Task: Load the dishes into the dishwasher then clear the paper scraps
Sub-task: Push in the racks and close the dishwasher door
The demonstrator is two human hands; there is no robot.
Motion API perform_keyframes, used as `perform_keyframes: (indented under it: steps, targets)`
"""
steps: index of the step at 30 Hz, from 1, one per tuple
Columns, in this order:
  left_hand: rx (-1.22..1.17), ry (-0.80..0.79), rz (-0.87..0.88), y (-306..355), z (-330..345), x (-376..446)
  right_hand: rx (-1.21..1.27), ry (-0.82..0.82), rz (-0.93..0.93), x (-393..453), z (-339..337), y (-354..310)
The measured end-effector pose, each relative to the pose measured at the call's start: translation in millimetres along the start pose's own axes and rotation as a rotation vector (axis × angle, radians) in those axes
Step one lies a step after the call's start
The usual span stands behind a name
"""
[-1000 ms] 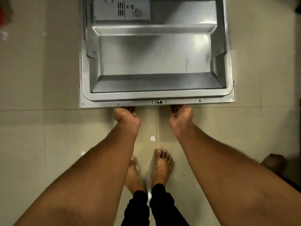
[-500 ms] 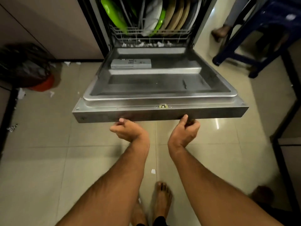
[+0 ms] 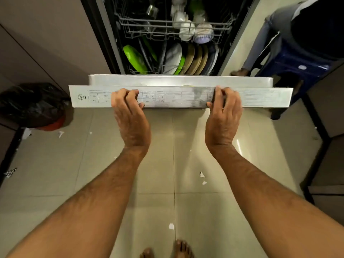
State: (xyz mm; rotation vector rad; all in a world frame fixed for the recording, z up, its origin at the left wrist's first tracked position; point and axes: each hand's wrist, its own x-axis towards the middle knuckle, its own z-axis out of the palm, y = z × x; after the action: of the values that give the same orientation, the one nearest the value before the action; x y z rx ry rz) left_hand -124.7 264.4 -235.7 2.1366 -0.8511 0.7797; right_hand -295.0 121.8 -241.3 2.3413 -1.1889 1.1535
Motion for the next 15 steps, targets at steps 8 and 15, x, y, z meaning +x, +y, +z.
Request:
perform_keyframes:
  steps: [8, 15]
  targets:
    - [-0.176, -0.012, 0.207, -19, 24, 56, 0.147, 0.113, -0.132, 55, 34, 5]
    - [-0.027, 0.081, 0.242, -16, 67, 100, 0.238, 0.217, -0.071, 98, 68, 2]
